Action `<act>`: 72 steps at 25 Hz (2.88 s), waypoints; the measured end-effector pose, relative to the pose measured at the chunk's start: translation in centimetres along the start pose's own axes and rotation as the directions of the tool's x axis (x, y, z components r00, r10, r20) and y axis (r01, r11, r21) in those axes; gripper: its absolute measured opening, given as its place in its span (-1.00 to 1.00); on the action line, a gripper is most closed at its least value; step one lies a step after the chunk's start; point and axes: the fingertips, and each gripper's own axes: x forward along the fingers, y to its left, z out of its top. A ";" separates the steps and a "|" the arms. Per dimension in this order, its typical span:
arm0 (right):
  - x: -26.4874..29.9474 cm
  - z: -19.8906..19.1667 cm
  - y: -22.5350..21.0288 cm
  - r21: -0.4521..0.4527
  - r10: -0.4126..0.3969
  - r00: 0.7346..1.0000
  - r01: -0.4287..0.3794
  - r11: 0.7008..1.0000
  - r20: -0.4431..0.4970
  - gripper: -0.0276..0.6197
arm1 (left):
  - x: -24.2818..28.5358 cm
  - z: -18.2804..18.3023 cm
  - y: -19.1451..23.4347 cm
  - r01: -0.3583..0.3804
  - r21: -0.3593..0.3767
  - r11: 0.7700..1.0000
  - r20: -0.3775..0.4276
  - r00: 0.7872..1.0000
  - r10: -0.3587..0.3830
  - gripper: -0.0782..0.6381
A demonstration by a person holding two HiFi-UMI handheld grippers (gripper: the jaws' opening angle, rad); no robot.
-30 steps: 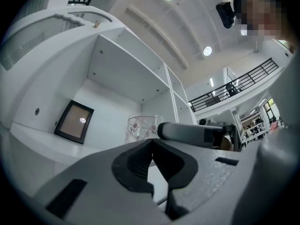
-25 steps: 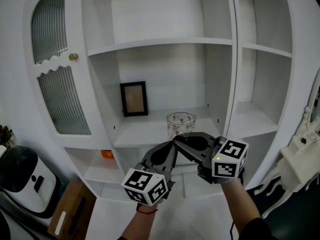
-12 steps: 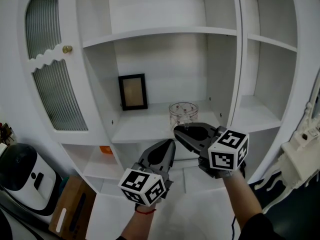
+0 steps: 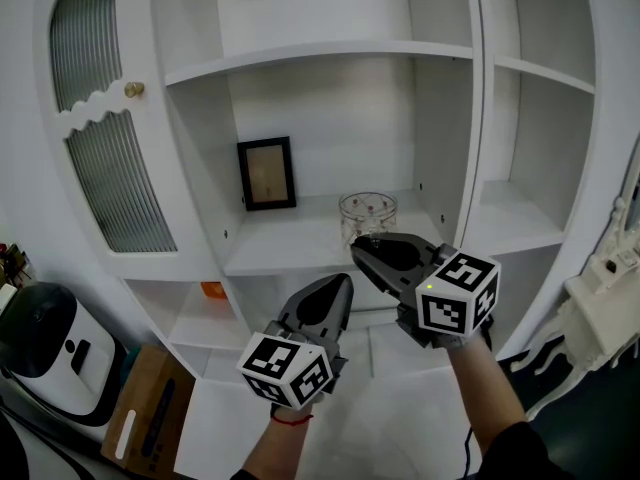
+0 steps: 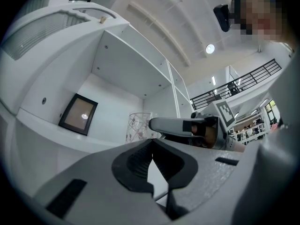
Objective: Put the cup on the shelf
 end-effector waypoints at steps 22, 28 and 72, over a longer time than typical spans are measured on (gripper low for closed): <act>-3.4 0.5 -0.4 0.006 -0.077 0.996 0.077 0.997 0.048 -0.67 | 0.9 0.7 -1.1 0.033 0.006 0.999 0.018 0.999 -0.033 -0.76; -4.2 0.5 -0.3 -0.100 -0.172 0.983 0.178 0.979 0.062 -0.68 | 1.9 1.8 -1.9 0.050 0.035 0.998 0.037 0.998 -0.051 -0.76; -3.2 -1.1 -2.6 -0.129 -0.309 0.951 0.309 0.942 0.025 -0.88 | 5.0 2.0 -1.2 0.035 0.106 0.994 -0.027 0.999 -0.032 -0.76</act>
